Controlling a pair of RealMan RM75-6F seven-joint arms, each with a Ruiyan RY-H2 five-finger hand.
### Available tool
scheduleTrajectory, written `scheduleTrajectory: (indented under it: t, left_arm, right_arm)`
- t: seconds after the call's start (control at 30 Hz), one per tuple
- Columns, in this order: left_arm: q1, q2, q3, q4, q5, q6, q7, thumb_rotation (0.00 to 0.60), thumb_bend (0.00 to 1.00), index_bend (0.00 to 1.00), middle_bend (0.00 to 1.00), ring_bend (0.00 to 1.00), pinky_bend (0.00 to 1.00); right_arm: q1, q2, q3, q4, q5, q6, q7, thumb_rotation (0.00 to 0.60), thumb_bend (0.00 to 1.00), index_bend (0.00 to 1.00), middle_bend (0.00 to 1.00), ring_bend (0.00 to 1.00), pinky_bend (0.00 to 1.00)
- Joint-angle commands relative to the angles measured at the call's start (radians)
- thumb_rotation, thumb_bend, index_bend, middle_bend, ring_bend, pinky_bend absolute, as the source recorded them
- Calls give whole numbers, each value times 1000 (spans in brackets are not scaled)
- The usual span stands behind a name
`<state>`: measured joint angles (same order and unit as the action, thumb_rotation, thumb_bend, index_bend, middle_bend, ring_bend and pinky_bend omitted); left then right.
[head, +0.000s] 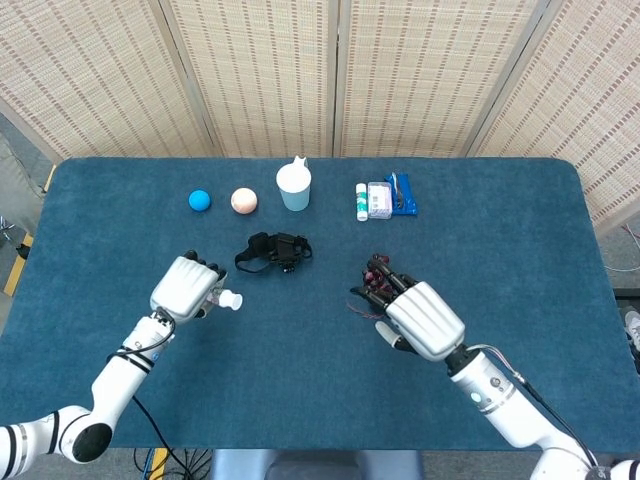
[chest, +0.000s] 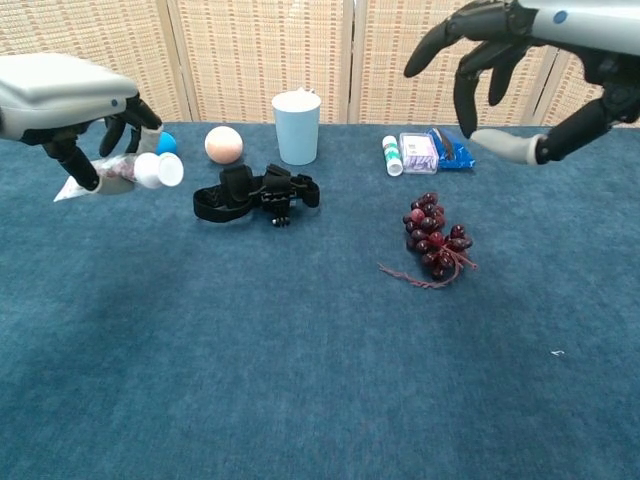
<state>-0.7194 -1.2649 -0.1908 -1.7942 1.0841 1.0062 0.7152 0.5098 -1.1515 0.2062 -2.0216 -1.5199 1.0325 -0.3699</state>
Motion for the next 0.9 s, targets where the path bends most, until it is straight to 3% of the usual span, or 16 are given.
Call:
scheduleTrajectory:
  t: [0.03, 0.27, 0.4, 0.5, 0.7, 0.77, 0.9]
  left_arm:
    - [-35, -10, -10, -11, -55, -12, 33, 600, 366, 566, 727, 533, 314]
    - [-81, -13, -20, -20, -132, -7, 61, 600, 366, 568, 727, 533, 314]
    - [-103, -17, -18, -15, -169, -1, 72, 600, 366, 569, 726, 533, 314]
    - [-114, -18, -18, -10, -186, 5, 70, 600, 366, 569, 726, 533, 314]
    - [-135, -15, -13, -4, -225, 12, 69, 600, 366, 569, 726, 533, 314]
    - [-140, -14, -12, -3, -237, 14, 66, 600, 366, 569, 726, 533, 314]
    - [-152, -12, -9, -1, -265, 16, 61, 600, 365, 570, 726, 533, 314]
  right_arm:
    - [37, -28, 15, 4, 45, -36, -29, 600, 362, 227, 620, 432, 455]
    - [103, -56, 28, 15, 141, -76, -140, 600, 383, 228, 687, 501, 495]
    - [137, -95, 28, 31, 199, -70, -242, 600, 384, 308, 655, 495, 493]
    - [158, -120, 26, 40, 236, -66, -280, 600, 384, 338, 546, 418, 435]
    - [190, -158, 19, 54, 280, -57, -307, 600, 384, 340, 205, 107, 193]
    - [198, -169, 18, 59, 283, -54, -301, 600, 384, 340, 140, 34, 125]
    - [215, -198, 18, 76, 273, -41, -280, 600, 384, 340, 63, 0, 35]
